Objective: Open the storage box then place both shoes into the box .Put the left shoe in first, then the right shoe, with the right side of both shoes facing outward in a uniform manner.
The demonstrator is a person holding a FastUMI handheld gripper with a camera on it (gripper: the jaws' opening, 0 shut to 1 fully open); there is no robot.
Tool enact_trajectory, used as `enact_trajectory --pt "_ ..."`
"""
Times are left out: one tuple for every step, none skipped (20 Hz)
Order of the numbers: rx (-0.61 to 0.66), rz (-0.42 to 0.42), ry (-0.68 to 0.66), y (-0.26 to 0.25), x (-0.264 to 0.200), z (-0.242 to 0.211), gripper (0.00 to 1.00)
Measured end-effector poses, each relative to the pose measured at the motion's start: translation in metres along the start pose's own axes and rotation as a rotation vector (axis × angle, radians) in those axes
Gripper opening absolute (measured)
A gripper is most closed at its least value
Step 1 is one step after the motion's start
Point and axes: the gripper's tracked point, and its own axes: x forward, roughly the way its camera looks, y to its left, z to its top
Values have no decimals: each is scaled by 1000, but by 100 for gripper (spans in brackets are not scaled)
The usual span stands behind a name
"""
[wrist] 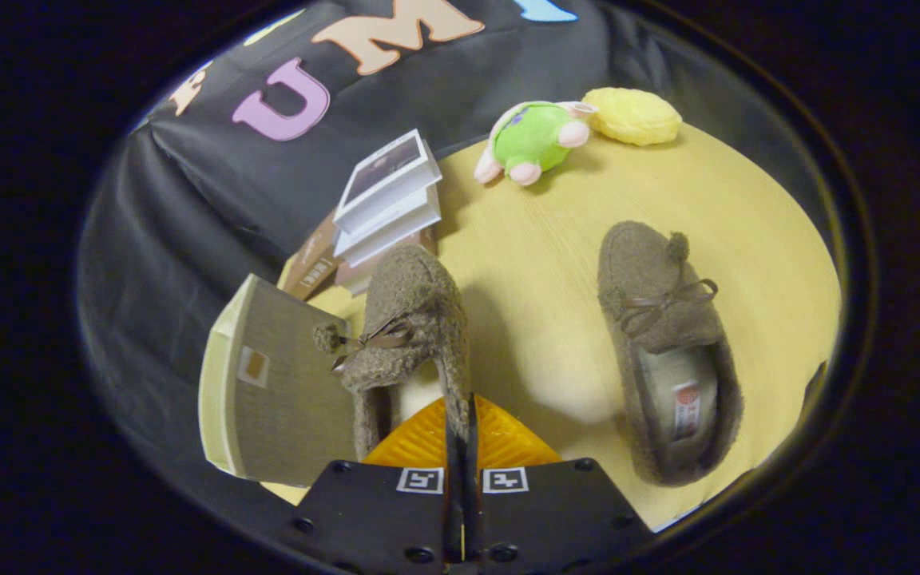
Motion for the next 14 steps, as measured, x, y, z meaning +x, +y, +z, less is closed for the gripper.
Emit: enact_trajectory --pt "28 26 -3 8 -7 3 4" --pt "56 49 -7 17 -14 7 4" --pt "72 68 -16 24 -21 10 4" --pt "77 83 -27 32 -29 15 4" --pt "78 95 -34 40 -37 18 4" --pt "76 108 -44 48 -45 23 4" --pt "70 124 -50 58 -54 28 4" --pt "66 142 -56 68 -62 32 4" --pt "60 161 -64 78 -70 38 4" --pt "57 182 -69 90 -76 44 4" --pt "54 206 -73 102 -82 49 4" --pt "50 230 -76 115 -88 52 4" --pt "42 255 -78 128 -95 55 4" --pt "32 279 -78 141 -100 57 4"
